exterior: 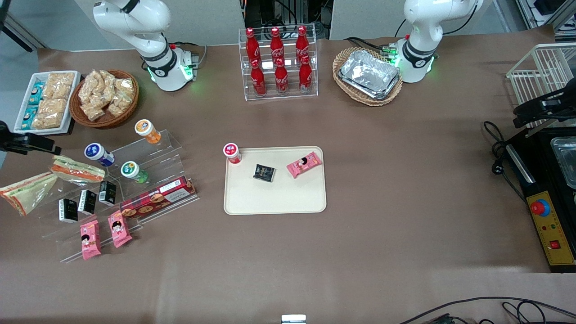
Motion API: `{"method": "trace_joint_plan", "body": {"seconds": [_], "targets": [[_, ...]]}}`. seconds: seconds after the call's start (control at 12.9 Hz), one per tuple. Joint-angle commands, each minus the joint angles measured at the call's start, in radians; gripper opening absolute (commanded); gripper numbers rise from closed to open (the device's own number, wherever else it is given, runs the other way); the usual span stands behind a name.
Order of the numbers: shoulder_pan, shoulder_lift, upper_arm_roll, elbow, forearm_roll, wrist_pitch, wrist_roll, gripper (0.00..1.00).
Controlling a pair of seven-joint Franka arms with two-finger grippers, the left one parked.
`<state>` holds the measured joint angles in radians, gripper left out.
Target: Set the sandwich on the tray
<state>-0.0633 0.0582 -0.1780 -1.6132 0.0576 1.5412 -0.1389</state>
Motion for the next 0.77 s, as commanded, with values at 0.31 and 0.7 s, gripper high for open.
{"method": "trace_joint_plan", "body": {"seconds": [0.31, 0.7], "targets": [[-0.023, -0.009, -0.124, -0.001, -0.005, -0.003, 0.004, 1.0], [-0.04, -0.018, -0.127, 0.002, -0.045, 0.007, 0.028, 1.0]]}}
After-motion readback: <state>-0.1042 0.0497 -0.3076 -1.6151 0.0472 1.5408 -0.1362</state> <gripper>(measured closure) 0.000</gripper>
